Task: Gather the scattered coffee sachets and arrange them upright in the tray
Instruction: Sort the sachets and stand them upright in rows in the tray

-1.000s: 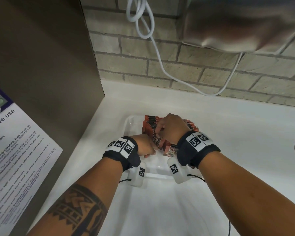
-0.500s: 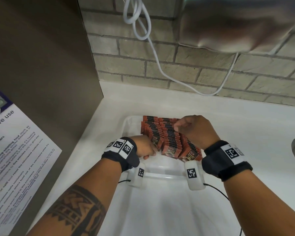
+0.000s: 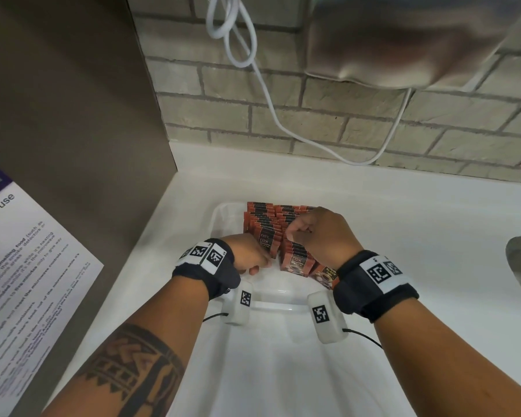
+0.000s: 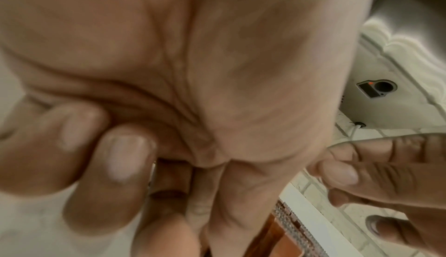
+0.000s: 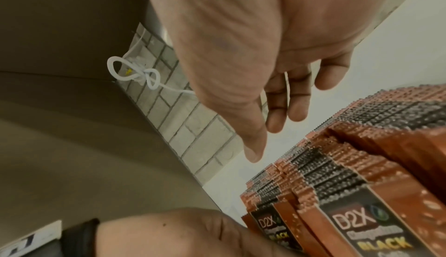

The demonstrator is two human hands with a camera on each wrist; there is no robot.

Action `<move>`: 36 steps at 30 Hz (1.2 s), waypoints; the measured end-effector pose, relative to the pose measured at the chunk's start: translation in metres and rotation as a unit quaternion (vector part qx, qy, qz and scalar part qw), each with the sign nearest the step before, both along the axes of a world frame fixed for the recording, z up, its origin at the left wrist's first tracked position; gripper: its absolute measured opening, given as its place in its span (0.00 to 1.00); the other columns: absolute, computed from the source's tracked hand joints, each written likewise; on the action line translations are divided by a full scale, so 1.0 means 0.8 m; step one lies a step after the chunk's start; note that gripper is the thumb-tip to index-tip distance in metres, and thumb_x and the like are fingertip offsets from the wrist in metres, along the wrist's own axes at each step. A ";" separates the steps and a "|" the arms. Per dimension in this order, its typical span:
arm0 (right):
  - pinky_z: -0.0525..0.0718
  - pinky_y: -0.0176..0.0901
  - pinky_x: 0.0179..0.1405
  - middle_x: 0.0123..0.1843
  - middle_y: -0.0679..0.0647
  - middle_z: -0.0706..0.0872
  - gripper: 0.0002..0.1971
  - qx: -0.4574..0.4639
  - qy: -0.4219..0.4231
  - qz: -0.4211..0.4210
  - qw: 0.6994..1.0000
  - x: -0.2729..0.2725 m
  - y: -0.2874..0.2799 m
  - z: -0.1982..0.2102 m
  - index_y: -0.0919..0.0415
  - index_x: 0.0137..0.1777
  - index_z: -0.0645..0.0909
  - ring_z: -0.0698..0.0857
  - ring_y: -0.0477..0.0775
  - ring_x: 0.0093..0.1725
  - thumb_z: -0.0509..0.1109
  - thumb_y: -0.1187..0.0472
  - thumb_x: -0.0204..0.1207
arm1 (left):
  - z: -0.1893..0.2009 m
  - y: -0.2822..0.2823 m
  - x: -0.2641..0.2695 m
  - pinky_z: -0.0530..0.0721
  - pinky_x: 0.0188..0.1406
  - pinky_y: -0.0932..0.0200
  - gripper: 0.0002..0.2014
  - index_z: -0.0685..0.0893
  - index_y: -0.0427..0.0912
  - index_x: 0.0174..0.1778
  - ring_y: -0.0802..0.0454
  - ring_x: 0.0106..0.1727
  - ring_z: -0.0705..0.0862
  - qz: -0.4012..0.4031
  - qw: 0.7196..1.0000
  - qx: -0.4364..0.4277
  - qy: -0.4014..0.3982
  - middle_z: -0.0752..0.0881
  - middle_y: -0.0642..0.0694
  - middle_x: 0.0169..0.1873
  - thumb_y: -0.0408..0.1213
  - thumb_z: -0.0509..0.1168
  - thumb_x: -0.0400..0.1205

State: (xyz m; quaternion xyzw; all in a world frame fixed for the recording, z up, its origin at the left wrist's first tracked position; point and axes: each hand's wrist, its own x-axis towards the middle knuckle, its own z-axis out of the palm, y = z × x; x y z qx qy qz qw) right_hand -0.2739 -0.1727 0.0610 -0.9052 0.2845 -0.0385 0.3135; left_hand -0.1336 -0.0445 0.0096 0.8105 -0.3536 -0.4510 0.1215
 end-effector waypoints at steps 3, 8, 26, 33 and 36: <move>0.83 0.49 0.60 0.43 0.36 0.88 0.10 -0.020 0.026 0.020 0.999 0.012 0.007 -0.002 0.44 0.37 0.90 0.85 0.40 0.48 0.73 0.58 0.77 | 0.001 0.000 -0.002 0.73 0.26 0.64 0.14 0.88 0.44 0.62 0.52 0.25 0.74 0.006 1.000 -0.004 0.004 0.84 0.51 0.29 0.45 0.66 0.85; 0.84 0.56 0.63 0.45 0.39 0.89 0.13 -0.050 0.061 0.022 0.997 0.034 0.014 -0.005 0.41 0.30 0.87 0.87 0.49 0.52 0.72 0.58 0.74 | 0.002 0.002 0.000 0.74 0.27 0.63 0.16 0.88 0.43 0.63 0.53 0.25 0.75 -0.001 1.000 -0.001 -0.004 0.84 0.52 0.29 0.45 0.65 0.85; 0.83 0.53 0.60 0.47 0.40 0.88 0.11 -0.077 0.081 0.017 0.994 0.030 0.006 0.003 0.42 0.36 0.89 0.85 0.50 0.53 0.70 0.58 0.76 | -0.002 0.001 0.000 0.73 0.24 0.64 0.14 0.89 0.41 0.58 0.53 0.26 0.76 -0.011 1.000 -0.002 -0.002 0.86 0.51 0.30 0.45 0.65 0.85; 0.74 0.57 0.66 0.61 0.53 0.79 0.18 -0.217 0.191 0.084 0.954 0.065 0.016 0.002 0.51 0.61 0.86 0.76 0.58 0.64 0.75 0.45 0.74 | -0.003 -0.002 -0.001 0.71 0.20 0.68 0.15 0.89 0.39 0.60 0.54 0.24 0.74 0.002 1.000 -0.001 0.006 0.86 0.51 0.30 0.44 0.65 0.85; 0.73 0.57 0.64 0.60 0.54 0.78 0.23 -0.254 0.209 0.085 0.941 0.079 0.016 0.000 0.54 0.62 0.83 0.76 0.59 0.64 0.79 0.45 0.70 | -0.003 -0.004 -0.001 0.73 0.22 0.66 0.15 0.89 0.38 0.59 0.53 0.25 0.76 -0.004 1.000 0.004 0.007 0.86 0.52 0.30 0.44 0.65 0.85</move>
